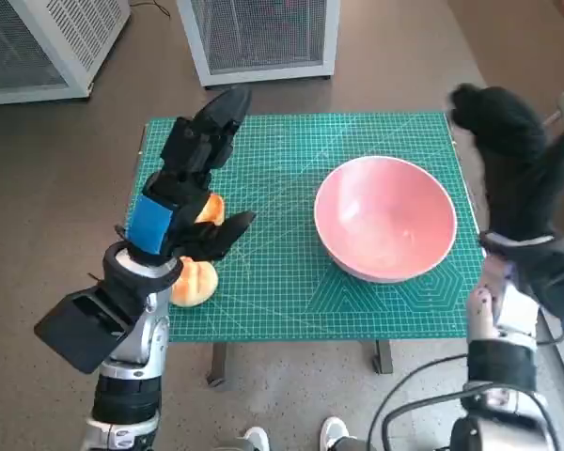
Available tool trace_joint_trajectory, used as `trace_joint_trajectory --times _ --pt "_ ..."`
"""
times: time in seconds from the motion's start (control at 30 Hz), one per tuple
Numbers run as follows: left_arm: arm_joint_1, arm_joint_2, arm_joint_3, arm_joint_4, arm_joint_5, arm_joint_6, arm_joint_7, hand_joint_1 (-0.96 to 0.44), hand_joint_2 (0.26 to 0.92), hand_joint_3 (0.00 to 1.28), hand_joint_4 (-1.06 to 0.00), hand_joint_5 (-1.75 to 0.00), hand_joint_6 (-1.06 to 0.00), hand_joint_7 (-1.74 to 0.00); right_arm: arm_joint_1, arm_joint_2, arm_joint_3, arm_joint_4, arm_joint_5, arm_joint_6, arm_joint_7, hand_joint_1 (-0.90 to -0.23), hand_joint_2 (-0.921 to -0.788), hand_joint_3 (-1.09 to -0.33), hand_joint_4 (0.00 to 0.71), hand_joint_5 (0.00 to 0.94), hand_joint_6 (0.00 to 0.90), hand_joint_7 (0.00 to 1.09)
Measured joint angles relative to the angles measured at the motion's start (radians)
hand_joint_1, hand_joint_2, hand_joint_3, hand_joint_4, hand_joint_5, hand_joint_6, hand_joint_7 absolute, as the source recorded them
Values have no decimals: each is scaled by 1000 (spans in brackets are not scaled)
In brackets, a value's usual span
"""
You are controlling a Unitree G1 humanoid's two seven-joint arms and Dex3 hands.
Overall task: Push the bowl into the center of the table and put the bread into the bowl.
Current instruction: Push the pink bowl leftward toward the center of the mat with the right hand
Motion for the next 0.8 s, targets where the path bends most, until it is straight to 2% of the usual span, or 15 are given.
trace_joint_trajectory --times 0.2,0.33,0.57,0.8 --pt "0 1 3 13 0 -10 0 -606 921 433 -141 -12 1 -476 -43 -31 -24 165 -38 -16 -90 -443 -921 -600 298 0 2 566" --pt "0 2 7 21 -1 -18 -2 -605 921 432 -144 -14 1 -477 -64 -50 -39 248 -40 -10 -123 -432 -921 -615 300 2 2 564" --pt "0 9 16 34 -4 -37 -9 -602 921 428 -146 -15 1 -477 -79 -64 -74 367 -33 63 -161 -415 -921 -614 286 1 28 534" --pt "0 16 20 40 -4 -44 -10 -601 921 424 -146 -15 1 -478 -81 -45 -119 425 3 140 -161 -395 -921 -598 264 5 56 494"
